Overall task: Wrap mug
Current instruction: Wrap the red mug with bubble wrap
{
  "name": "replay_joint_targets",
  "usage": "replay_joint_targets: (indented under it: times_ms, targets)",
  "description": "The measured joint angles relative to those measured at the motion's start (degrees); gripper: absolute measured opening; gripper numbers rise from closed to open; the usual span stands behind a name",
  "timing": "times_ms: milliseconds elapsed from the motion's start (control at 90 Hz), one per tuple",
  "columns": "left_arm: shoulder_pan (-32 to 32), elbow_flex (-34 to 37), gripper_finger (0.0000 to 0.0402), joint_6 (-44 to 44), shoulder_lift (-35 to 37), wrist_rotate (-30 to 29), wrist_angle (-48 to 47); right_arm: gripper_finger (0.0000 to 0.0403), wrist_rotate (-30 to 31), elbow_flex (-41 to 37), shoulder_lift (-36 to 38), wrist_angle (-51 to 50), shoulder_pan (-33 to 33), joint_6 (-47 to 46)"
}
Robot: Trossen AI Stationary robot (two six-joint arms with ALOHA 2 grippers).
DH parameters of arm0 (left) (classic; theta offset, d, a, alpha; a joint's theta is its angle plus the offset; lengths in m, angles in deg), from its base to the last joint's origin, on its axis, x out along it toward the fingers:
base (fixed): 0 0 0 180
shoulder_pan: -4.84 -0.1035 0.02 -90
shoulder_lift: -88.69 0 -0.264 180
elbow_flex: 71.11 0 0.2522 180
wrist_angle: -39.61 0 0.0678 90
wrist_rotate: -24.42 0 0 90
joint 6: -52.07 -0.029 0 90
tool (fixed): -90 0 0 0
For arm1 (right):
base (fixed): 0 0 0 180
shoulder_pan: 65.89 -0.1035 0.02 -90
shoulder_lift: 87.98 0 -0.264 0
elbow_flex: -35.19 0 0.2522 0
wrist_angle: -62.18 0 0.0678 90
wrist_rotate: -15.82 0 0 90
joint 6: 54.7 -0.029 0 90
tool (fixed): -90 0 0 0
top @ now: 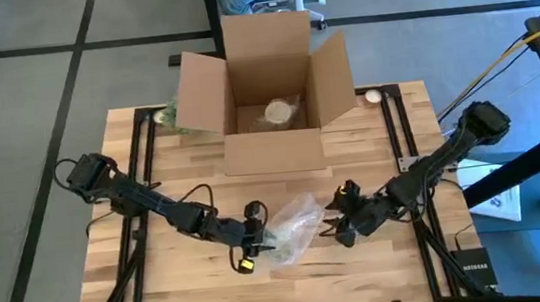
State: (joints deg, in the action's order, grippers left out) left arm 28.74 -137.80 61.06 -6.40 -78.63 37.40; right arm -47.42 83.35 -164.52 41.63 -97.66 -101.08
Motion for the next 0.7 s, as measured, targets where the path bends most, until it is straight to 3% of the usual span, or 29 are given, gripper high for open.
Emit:
replay_joint_targets:
  times_ms: [167, 356, 444, 522, 644, 700]
  targets:
    - [-0.1, 0.0, 0.0104, 0.0, 0.0, 0.0, 0.1, 0.0186, -1.8, -0.9, -2.5, 8.9, 2.1, 4.9]
    - [-0.3, 0.0, 0.0104, 0.0, 0.0, 0.0, 0.2, 0.0186, 0.5, -1.0, -7.7, 12.3, 5.5, 13.7]
    - [-0.4, 0.0, 0.0104, 0.0, 0.0, 0.0, 0.2, 0.0176, -3.5, -0.6, -9.0, 15.5, 6.5, 15.9]
    - [-0.4, 0.0, 0.0104, -0.1, 0.0, 0.0, 0.2, 0.014, -6.8, 0.2, -9.5, 19.0, 6.3, 17.5]
    - [-0.4, 0.0, 0.0104, 0.1, 0.0, -0.1, -0.4, 0.0038, -9.0, 1.6, -9.6, 23.3, 5.4, 20.9]
    - [-0.5, 0.0, 0.0104, 0.1, 0.0, -0.1, -0.4, 0.0013, -9.5, 3.1, -9.6, 23.6, 5.4, 22.8]
